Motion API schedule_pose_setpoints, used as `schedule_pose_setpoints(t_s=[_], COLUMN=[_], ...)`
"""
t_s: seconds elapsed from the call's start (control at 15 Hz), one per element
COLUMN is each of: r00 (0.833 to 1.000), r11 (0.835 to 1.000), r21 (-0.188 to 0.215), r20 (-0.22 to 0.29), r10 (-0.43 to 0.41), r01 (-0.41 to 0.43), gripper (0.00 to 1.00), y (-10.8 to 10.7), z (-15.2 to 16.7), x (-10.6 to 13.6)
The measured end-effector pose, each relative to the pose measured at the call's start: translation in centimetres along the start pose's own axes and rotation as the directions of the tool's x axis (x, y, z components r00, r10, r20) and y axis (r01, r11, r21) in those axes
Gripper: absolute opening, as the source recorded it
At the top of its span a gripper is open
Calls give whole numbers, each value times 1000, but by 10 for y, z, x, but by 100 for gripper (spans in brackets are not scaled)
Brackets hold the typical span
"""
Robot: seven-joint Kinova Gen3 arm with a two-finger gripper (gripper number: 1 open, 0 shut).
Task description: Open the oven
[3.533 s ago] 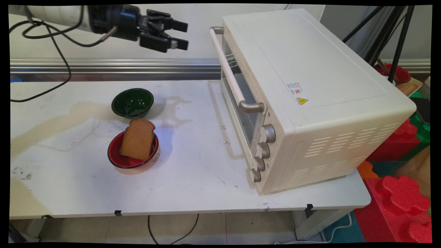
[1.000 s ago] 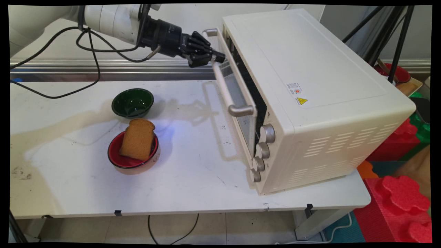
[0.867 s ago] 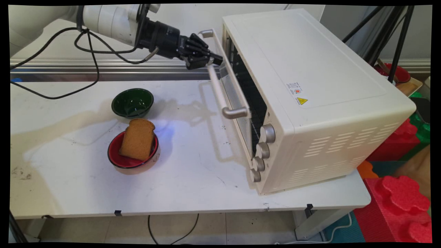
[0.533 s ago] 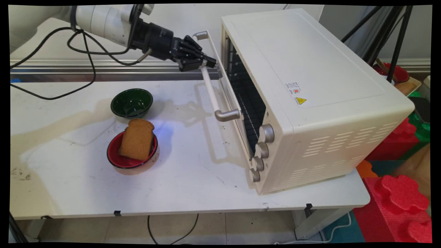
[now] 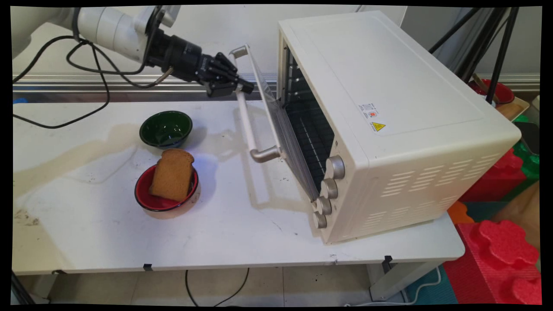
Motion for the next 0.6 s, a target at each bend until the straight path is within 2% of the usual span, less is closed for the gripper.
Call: schedule_pose_setpoints(t_s=[0.6], r00=[997], r11=[999], r21=[-35], r20=[77], r10=[-7], r01=[10], gripper=[0], y=[10], z=[-19], x=[-32])
